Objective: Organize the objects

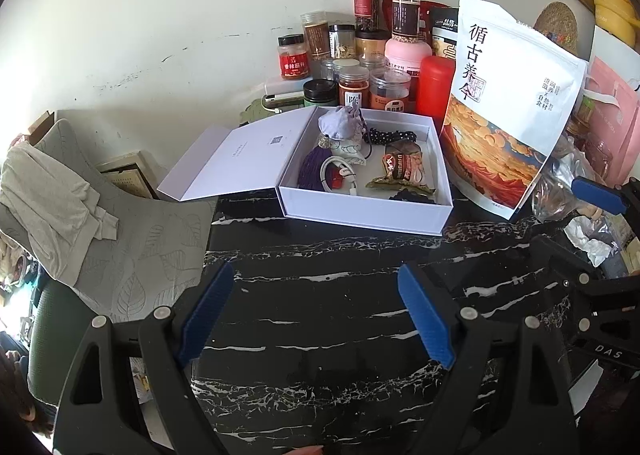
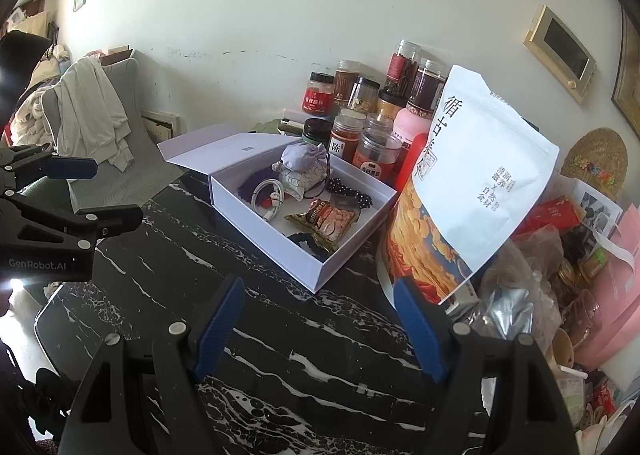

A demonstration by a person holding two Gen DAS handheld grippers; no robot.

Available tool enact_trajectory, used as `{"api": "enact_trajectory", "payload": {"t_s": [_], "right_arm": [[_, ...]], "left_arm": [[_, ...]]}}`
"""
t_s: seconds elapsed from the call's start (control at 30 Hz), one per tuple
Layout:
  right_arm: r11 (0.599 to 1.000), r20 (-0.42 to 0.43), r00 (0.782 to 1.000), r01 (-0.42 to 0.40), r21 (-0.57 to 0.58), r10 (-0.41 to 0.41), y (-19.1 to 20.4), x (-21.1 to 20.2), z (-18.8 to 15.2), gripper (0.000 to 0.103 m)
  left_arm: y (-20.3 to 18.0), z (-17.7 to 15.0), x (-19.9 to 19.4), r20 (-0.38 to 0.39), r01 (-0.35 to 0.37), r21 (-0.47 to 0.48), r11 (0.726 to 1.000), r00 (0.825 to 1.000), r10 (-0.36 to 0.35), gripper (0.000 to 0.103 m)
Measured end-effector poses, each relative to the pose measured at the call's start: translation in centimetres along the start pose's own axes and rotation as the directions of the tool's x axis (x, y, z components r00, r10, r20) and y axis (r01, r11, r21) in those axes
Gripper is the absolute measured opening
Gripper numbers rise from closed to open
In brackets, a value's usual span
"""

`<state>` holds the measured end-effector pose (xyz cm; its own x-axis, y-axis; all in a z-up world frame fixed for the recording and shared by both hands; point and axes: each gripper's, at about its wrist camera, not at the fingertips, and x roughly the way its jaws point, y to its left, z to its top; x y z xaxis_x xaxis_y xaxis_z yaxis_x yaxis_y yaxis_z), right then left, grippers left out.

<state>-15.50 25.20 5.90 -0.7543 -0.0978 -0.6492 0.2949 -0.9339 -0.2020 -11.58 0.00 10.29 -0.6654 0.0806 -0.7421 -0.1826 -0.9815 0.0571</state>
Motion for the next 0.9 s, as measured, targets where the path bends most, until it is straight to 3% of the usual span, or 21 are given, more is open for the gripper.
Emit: {"api": "enact_trajectory", "payload": {"t_s": [0.9], "right_arm": [[1.0, -0.013, 1.0, 0.007, 0.027, -0.006, -0.32, 0.59, -0.44, 0.078]], "left_arm": [[-0.45, -0.54, 0.77, -0.025, 0.018, 0.006, 1.0, 1.0, -0.018, 0.084]]}}
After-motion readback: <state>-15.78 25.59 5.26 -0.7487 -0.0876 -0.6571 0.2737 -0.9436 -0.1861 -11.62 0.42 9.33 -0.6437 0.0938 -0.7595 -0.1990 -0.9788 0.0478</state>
